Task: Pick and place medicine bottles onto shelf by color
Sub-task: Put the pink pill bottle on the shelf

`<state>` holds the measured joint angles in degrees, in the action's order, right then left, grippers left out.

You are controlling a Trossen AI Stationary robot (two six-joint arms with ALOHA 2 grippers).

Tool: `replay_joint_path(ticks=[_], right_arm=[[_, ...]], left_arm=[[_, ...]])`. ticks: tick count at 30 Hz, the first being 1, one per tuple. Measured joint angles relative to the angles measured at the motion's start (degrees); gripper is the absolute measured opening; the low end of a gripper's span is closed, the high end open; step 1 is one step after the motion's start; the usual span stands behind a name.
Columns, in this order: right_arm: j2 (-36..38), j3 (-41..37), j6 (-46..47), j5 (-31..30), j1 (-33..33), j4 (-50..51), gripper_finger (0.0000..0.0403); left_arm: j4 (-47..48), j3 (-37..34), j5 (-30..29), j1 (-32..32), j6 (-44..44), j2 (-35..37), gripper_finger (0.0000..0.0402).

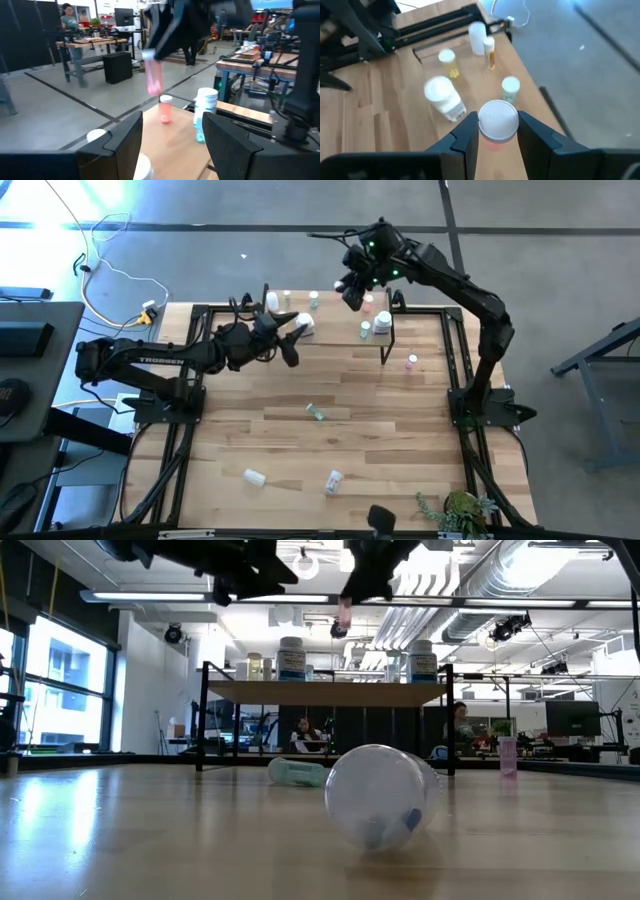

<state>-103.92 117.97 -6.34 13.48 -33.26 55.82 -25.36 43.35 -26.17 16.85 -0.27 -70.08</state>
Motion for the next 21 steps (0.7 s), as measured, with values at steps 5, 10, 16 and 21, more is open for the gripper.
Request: replay_joint_path(ticks=[5, 10, 16, 21], right_arm=[[-0.04, -7.56, 0.22, 2.01, -1.22, -6.71, 0.0103], [-0.04, -13.65, -1.64, 2.07, -0.89, -14.41, 0.0103], [-0.04, -20.09, -3.16, 2.01, -0.8, -24.62, 0.0103], [-0.04, -24.49, -5.6, -0.62, -0.7, -29.34, 0.0103]], left_arm=[[0.14, 0.0, 0.03, 1.87, -0.01, 0.0, 0.0195], [0.31, 0.0, 0.07, 3.13, -0.09, 0.0, 0.0195], [0.33, 0.0, 0.09, 3.48, -0.09, 0.02, 0.0195], [0.53, 0.0, 0.13, 3.48, -0.02, 0.02, 0.0195]])
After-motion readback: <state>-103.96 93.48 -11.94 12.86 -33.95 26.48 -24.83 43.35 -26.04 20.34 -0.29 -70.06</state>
